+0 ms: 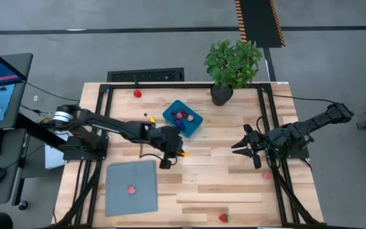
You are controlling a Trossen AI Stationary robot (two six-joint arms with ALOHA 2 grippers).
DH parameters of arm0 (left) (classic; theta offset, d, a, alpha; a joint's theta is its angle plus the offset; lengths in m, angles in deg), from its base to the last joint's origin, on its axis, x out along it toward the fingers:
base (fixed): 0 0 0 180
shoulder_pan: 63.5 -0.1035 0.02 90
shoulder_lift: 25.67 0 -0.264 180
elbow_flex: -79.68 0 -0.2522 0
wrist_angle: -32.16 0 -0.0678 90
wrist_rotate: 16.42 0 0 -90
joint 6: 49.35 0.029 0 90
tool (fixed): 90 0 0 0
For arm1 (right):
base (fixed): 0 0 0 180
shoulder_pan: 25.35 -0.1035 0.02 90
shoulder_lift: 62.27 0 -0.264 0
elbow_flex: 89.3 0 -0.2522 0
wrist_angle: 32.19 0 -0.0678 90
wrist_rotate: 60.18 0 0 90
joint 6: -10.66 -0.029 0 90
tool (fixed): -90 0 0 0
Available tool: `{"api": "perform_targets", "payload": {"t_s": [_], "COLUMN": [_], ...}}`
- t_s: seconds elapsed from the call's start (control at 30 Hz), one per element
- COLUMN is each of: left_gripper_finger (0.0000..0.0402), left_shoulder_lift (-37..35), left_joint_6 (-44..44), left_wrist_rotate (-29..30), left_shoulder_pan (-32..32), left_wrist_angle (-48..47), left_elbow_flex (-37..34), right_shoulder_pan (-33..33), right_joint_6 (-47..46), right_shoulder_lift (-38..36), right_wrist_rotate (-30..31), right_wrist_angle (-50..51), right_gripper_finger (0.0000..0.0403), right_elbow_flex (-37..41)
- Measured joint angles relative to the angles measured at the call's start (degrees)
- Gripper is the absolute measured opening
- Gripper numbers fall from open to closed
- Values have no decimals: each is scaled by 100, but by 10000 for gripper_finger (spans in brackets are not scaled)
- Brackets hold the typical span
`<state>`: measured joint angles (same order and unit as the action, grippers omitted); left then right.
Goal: Pick and placing Produce into tupperware
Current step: Put the bottom corn into the container
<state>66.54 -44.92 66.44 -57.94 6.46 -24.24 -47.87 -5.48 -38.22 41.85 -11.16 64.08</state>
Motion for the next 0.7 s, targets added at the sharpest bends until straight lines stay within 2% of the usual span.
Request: {"api": "perform_targets", "payload": {"t_s": [0.13, 0.27, 0.57, 0.7], "left_gripper_finger": [41, 41, 40, 40], "left_shoulder_lift": [-984, -2088, -4436, -5366], "left_joint_6": [7, -179, -900, -1332], "left_wrist_rotate": [136, 448, 1819, 2332], "left_shoulder_pan": [58, 158, 330, 330], "left_wrist_angle": [247, 811, 2683, 3032], "left_elbow_flex": [-385, -1093, -3495, -4436], "right_shoulder_pan": [0, 0, 0, 0], "right_joint_6": [-37, -42, -46, -50], "right_shoulder_lift": [0, 0, -2, 0], "right_wrist_rotate": [0, 0, 32, 44], "right_wrist_angle": [7, 10, -1, -4], "right_gripper_finger": [118, 118, 118, 118], "right_elbow_flex": [2, 2, 2, 2]}}
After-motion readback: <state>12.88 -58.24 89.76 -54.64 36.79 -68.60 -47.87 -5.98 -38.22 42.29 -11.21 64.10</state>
